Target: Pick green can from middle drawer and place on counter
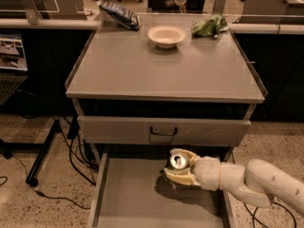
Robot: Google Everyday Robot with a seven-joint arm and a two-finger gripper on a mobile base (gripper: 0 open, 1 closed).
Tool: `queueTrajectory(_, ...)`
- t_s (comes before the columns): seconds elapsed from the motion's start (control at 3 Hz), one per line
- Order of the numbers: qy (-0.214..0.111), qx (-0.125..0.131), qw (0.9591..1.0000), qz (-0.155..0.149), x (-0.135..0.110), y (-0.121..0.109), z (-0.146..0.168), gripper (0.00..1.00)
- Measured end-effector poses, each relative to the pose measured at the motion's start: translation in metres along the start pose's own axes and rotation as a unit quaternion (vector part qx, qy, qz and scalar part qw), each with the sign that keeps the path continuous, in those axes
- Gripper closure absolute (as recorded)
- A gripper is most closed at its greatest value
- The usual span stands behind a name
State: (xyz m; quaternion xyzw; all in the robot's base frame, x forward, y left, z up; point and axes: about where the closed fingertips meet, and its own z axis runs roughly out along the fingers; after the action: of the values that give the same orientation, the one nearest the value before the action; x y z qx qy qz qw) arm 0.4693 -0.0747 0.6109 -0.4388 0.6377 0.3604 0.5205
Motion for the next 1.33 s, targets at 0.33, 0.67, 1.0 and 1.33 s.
queueTrajectory(0.33, -0.021, -0.039, 0.9982, -0.04, -0.06, 0.009, -0.024, 1.0)
queueTrajectory(0.67, -0.043, -0.069, 0.9931, -0.084, -0.118, 0.03, -0.05, 1.0)
queueTrajectory(1.0, -0.065, -0.087, 0.9852, -0.133, -0.18, 0.05, -0.075, 1.0)
queueTrajectory(1.33, -0.065, -0.087, 0.9852, -0.133, -0.18, 0.05, -0.075, 1.0)
